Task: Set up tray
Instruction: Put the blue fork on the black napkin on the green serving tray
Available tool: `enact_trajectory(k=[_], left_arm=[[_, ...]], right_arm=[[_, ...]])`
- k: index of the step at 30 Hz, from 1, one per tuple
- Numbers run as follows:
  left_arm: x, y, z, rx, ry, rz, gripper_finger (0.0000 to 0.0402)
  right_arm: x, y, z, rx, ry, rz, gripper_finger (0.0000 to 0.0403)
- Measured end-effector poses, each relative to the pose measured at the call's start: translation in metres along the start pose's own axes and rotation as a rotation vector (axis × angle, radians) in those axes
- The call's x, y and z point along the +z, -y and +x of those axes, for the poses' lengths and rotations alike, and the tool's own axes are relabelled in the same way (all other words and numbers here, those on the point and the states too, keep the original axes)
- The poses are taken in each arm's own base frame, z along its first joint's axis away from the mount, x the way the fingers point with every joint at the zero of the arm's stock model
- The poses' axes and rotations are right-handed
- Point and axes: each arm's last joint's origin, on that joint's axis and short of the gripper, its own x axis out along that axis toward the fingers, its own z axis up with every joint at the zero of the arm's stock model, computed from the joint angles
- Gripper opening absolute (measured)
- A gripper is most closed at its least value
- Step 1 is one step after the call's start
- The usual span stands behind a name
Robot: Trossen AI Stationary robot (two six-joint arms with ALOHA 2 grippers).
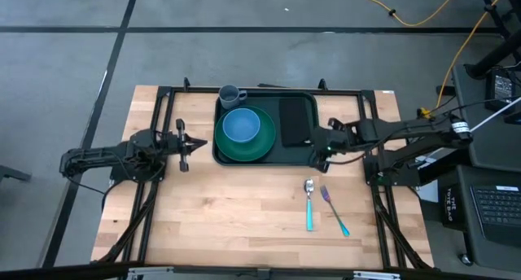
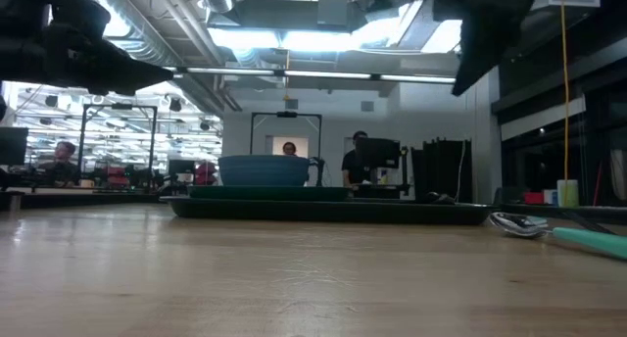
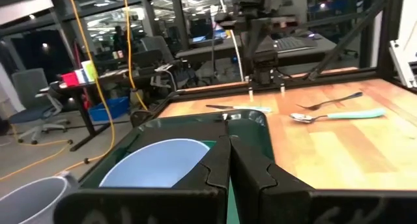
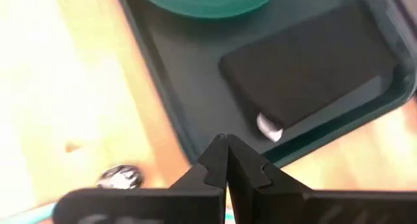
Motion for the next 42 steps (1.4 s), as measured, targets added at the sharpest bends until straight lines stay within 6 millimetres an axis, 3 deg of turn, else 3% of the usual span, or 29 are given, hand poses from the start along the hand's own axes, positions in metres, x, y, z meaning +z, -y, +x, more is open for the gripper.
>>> enact_trajectory(k=[11,19,29,42], left_arm=[[-0.001,-0.004,0.000,0.040,-0.010,0.009,0.0003],[-0.001,-0.004,0.000,0.044,-0.011,0.031,0.0003],[-0.001,-0.004,0.000,0.044,-0.011,0.033,0.0003],[-0.001,-0.004,0.000,0.054,-0.010,0.033,0.0003]], right_arm=[[-0.028,-0.028,-0.007,-0.019,-0.154,0.175,0.0009],[-0.046,-0.067,-0.003,-0.006,-0.240,0.239,0.0009],[-0.050,-0.111,-0.016,-0.037,-0.323,0.301,0.0009],[-0.073,-0.133,-0.027,-0.039,-0.388,0.420,0.0009]])
